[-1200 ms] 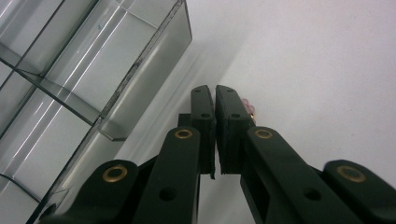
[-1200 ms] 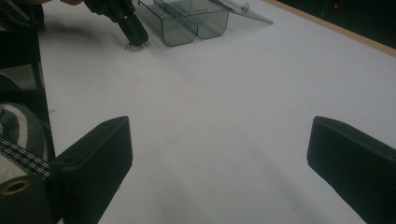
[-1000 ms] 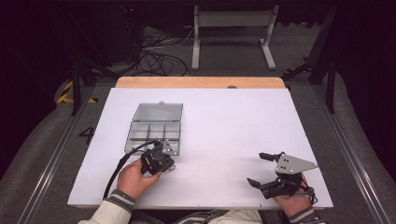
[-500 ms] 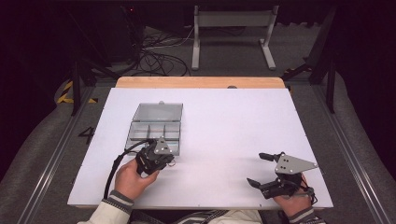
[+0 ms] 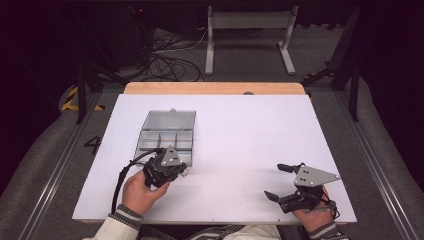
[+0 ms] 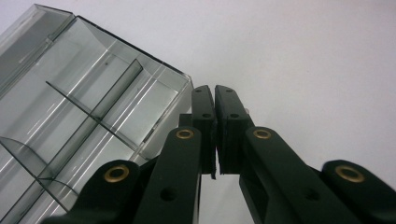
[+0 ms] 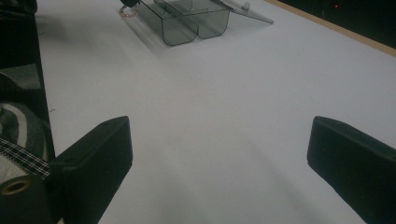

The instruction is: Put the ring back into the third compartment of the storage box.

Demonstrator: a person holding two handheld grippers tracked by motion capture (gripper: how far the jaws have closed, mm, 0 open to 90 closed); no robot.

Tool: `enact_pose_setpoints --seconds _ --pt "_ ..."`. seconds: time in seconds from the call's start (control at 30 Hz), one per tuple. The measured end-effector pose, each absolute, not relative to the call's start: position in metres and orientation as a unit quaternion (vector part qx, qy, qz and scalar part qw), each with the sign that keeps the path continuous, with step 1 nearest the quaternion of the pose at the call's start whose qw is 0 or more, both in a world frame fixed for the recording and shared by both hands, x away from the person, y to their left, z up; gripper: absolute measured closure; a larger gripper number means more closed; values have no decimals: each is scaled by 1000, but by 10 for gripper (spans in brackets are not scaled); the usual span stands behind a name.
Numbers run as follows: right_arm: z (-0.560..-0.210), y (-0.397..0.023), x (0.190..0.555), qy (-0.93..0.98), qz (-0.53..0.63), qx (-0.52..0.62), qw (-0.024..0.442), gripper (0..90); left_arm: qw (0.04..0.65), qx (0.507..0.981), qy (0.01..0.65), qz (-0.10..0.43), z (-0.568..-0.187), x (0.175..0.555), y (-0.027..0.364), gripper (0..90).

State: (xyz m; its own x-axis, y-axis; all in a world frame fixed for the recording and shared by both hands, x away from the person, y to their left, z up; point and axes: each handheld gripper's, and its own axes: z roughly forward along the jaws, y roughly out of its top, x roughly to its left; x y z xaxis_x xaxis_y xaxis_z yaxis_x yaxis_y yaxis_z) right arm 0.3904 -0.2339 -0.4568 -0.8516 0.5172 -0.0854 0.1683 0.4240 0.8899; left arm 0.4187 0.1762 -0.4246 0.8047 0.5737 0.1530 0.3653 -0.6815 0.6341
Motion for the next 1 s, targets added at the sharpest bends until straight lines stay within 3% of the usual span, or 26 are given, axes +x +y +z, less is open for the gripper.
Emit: enact_pose_setpoints --seconds 1.0 --pt "-457 -233 391 826 494 208 177 75 378 848 312 202 -394 430 189 877"
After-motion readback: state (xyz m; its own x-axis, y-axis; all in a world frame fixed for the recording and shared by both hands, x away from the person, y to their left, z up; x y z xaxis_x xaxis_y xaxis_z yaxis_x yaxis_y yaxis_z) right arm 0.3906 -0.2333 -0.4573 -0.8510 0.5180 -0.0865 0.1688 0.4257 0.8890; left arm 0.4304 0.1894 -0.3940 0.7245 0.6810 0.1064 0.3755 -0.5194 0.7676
